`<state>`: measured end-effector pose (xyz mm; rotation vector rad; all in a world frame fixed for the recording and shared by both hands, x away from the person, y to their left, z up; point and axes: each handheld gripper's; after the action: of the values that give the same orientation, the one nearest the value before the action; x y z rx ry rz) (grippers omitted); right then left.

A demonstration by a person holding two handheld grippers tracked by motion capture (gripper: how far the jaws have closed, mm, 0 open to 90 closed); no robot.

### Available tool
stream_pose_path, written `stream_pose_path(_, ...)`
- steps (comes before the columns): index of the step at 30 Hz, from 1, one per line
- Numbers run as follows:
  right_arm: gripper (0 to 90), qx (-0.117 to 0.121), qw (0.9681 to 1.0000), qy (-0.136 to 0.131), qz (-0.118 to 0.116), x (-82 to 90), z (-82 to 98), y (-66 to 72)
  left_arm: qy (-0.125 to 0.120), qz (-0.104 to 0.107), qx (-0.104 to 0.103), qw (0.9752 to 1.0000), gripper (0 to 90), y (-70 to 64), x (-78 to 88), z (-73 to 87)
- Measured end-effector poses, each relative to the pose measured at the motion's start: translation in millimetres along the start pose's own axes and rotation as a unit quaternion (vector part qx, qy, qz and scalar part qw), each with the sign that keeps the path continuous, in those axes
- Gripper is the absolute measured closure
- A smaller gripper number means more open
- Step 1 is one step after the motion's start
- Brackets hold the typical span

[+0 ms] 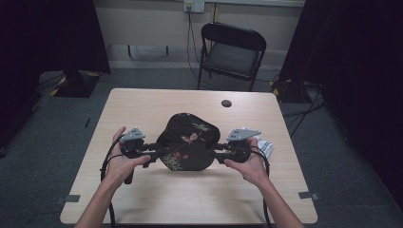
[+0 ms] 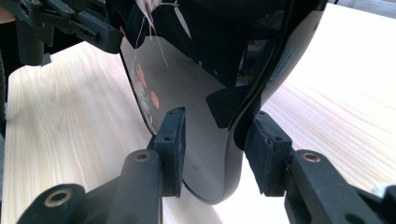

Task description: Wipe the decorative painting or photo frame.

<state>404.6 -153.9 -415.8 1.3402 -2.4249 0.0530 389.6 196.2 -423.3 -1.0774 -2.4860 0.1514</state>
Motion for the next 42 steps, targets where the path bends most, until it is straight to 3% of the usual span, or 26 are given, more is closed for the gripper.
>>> stream_pose_path(4,61.0,-0.002,1.0000,-0.003,0.003,8.1,2.7,-1.7,-0.001,0.010,0.007,0.9999,53.2,-1.8,-6.1,-1.3)
stream_pose_path(9,60.1,-0.004,1.0000,-0.008,0.003,14.8,3.5,-3.2,-0.004,0.008,0.006,0.9999,50.5,-3.0,-11.3,-1.2)
stream_pose_path(12,58.8,-0.002,0.9998,-0.016,0.013,17.0,3.4,-4.9,-0.001,0.009,-0.001,1.0000,52.0,-4.3,-9.0,-0.7)
stream_pose_path(15,59.8,-0.007,0.9995,-0.017,0.024,16.5,5.6,-7.9,-0.004,0.006,0.004,1.0000,52.0,-4.2,-7.6,0.1)
stream_pose_path(22,55.7,-0.006,0.9997,-0.016,0.018,15.7,3.9,-6.6,-0.003,0.011,0.005,0.9999,50.6,-3.7,-5.7,1.1)
stream_pose_path(25,54.1,-0.003,0.9995,-0.028,0.014,15.9,1.8,-5.8,-0.003,0.009,0.003,0.9999,46.5,-5.0,-4.7,1.1)
stream_pose_path(29,48.3,-0.003,0.9993,-0.034,0.013,15.7,-1.1,-5.4,-0.006,0.004,0.001,1.0000,43.3,-5.9,0.9,-0.7)
stream_pose_path(35,43.6,-0.003,0.9984,-0.039,0.040,18.5,-0.9,-11.2,-0.017,-0.005,-0.014,0.9998,36.0,-3.6,16.9,-2.2)
stream_pose_path(42,43.1,-0.007,0.9976,-0.053,0.044,32.0,-6.4,-14.7,-0.020,-0.017,-0.018,0.9995,33.0,5.6,36.2,-5.3)
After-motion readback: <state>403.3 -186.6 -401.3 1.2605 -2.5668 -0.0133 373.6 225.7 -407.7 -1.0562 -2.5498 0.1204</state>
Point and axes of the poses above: each handheld gripper's, and its own axes: x roughly backward along the jaws, z roughly out of its underside, y roughly to its left, and after that the axes turned 11 degrees about -y, right-handed
